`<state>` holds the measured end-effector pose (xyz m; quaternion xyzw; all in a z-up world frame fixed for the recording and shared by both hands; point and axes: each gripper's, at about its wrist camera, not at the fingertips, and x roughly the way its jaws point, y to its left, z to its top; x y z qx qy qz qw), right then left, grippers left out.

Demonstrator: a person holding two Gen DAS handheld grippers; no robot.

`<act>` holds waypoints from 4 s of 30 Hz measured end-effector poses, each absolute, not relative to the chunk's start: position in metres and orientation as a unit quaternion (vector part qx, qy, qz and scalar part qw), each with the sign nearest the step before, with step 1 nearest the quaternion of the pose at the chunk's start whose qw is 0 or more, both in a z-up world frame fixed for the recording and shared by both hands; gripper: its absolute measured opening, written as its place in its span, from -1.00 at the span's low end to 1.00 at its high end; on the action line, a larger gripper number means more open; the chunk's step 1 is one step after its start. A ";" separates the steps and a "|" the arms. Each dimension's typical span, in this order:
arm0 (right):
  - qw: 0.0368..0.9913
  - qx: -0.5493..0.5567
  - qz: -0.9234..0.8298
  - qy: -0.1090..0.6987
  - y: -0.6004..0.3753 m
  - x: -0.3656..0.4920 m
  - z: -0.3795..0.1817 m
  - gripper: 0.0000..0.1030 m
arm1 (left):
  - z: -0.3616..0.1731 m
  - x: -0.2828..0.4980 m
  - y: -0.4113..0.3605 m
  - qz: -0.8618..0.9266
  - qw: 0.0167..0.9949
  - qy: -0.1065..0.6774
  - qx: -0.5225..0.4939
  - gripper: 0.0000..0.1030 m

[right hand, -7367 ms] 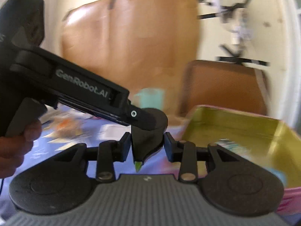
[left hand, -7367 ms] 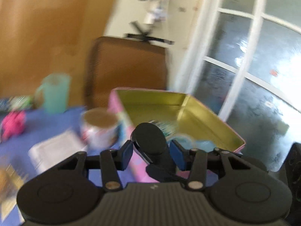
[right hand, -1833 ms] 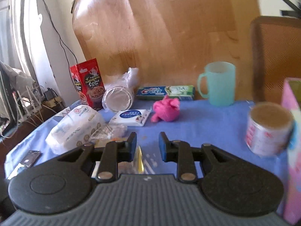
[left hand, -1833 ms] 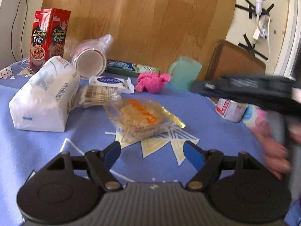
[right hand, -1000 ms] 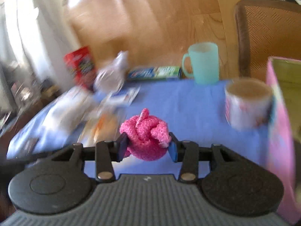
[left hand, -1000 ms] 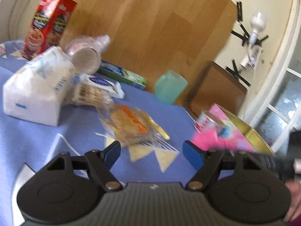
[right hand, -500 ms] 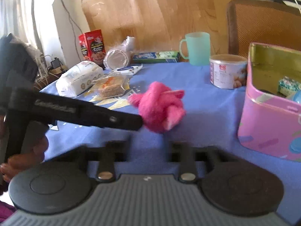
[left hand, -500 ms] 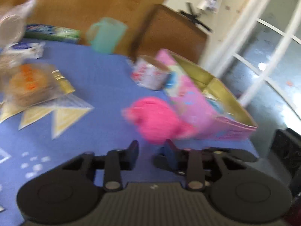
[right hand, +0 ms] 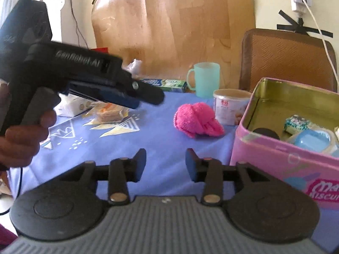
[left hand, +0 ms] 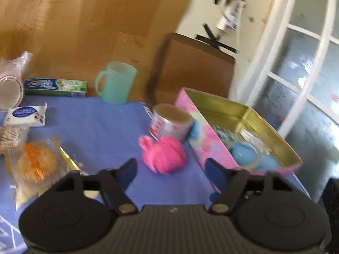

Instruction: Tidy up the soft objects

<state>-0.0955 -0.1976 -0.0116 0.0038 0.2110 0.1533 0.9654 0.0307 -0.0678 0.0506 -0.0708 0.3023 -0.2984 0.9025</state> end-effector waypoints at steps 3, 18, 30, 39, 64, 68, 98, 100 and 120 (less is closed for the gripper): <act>0.966 0.001 0.147 0.214 -0.192 -0.084 -0.010 -0.09 | 0.053 0.050 -0.073 -0.291 0.908 0.296 -0.053 0.73; 0.970 -0.047 0.111 0.213 -0.178 -0.077 -0.017 -0.08 | 0.022 0.087 -0.080 -0.331 0.858 0.378 -0.104 -0.10; 0.975 -0.007 0.137 0.174 -0.180 -0.098 -0.003 -0.03 | 0.046 0.029 -0.058 -0.356 0.843 0.370 -0.158 -0.09; 0.994 -0.001 -0.023 0.111 -0.257 -0.095 0.040 0.06 | 0.103 0.044 -0.180 -0.414 0.860 0.297 -0.034 0.61; 0.919 0.135 0.240 0.282 -0.136 0.026 0.012 -0.09 | -0.010 -0.005 0.111 -0.059 0.943 0.288 -0.154 0.80; 0.877 0.242 0.237 0.340 -0.134 0.072 -0.014 -0.10 | -0.001 0.002 0.109 -0.092 0.938 0.286 -0.173 0.78; 0.931 -0.047 0.231 0.280 -0.128 -0.069 -0.026 0.14 | -0.013 0.005 0.000 -0.274 0.870 0.381 -0.152 -0.09; 0.935 -0.054 0.228 0.266 -0.126 -0.072 -0.023 0.07 | -0.003 0.003 -0.007 -0.274 0.873 0.381 -0.135 -0.11; 0.982 -0.047 -0.106 0.146 -0.333 -0.079 0.033 0.17 | 0.079 0.045 -0.295 -0.407 0.870 0.271 0.062 0.54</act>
